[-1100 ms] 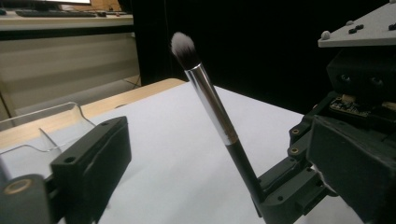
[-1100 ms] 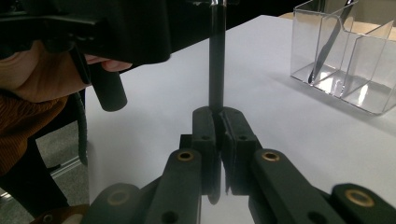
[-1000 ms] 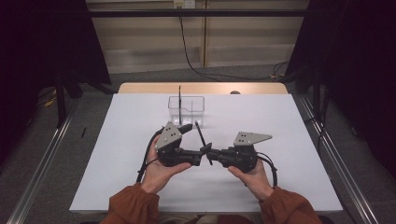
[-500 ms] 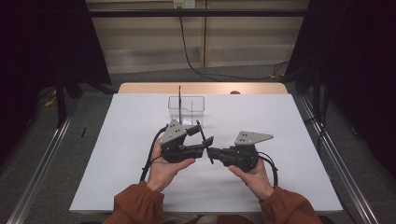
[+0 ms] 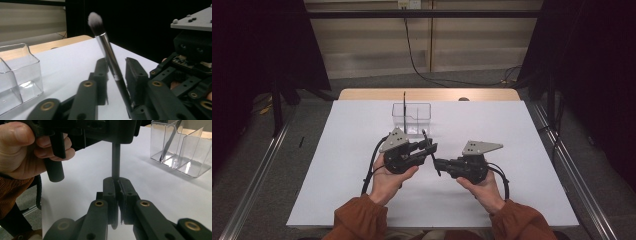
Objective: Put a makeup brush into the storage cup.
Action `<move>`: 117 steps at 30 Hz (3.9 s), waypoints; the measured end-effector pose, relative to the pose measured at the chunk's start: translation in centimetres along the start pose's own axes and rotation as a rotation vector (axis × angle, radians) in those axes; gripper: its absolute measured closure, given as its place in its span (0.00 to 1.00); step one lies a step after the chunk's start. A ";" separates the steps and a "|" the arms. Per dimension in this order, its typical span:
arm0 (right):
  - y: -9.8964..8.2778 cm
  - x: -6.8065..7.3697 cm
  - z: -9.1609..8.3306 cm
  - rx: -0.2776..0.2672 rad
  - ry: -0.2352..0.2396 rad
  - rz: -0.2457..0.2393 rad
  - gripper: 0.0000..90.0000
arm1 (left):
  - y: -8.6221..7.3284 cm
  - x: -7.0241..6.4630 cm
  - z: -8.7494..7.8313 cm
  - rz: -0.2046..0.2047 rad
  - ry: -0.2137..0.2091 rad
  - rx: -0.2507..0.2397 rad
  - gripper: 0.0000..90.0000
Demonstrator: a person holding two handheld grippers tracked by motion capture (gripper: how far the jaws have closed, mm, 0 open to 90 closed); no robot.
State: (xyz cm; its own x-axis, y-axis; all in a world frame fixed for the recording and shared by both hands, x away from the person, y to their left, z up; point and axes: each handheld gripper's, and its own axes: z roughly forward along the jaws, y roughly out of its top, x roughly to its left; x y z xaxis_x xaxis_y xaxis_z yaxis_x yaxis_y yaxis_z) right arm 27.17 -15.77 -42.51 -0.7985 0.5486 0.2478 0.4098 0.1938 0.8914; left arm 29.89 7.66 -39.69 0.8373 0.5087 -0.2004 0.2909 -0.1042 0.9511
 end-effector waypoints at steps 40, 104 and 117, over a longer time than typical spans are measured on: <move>0.0 -0.1 0.1 -0.035 0.020 0.000 0.90 | 0.7 -0.7 0.6 -0.015 -0.069 0.009 0.93; -1.4 -2.1 -4.3 -0.133 -0.209 -0.024 0.01 | 0.8 2.2 -2.2 -0.029 0.036 0.011 0.93; -2.8 -2.9 -7.8 -0.131 -0.300 -0.005 0.01 | 0.9 3.3 -3.6 -0.032 0.070 0.007 0.93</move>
State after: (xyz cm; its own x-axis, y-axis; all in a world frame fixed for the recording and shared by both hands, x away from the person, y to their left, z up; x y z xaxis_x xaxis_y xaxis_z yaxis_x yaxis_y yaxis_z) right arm 24.96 -24.25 -42.75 -0.6266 0.7671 0.1379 0.3304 0.1012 0.9384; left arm 31.22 12.31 -38.59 0.7933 0.5704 -0.2131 0.3199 -0.0927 0.9429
